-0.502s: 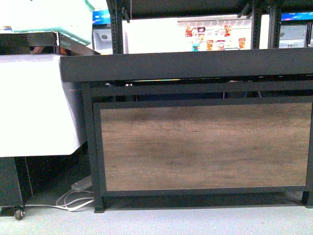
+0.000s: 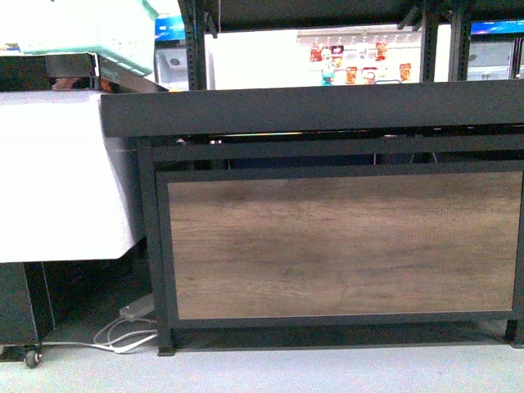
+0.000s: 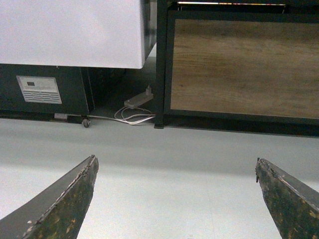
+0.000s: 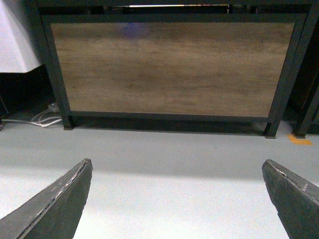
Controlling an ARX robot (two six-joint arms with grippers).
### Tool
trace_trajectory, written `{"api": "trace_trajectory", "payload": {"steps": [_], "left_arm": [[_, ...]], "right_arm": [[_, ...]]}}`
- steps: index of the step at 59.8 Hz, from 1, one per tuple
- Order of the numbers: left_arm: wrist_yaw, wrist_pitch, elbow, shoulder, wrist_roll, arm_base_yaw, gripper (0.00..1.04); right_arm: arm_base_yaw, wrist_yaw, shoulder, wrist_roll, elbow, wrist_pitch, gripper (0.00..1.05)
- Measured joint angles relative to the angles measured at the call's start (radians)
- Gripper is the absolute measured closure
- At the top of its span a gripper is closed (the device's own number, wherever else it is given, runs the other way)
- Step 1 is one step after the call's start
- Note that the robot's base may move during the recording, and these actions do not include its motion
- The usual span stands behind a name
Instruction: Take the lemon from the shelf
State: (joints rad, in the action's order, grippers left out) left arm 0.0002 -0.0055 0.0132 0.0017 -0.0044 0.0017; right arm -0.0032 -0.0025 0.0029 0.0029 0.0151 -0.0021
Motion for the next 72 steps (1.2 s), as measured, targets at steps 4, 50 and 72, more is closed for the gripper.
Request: {"api": "trace_trajectory", "payload": {"steps": [4, 50, 72], "left_arm": [[0.000, 0.000, 0.000, 0.000, 0.000, 0.000, 0.08], [-0.001, 0.000, 0.000, 0.000, 0.000, 0.000, 0.08], [0.000, 0.000, 0.000, 0.000, 0.000, 0.000, 0.08]], "right_arm": [[0.000, 0.000, 0.000, 0.000, 0.000, 0.000, 0.02], [0.000, -0.001, 0.000, 0.000, 0.000, 0.000, 0.02], [0.000, 0.000, 0.000, 0.000, 0.000, 0.000, 0.02]]}}
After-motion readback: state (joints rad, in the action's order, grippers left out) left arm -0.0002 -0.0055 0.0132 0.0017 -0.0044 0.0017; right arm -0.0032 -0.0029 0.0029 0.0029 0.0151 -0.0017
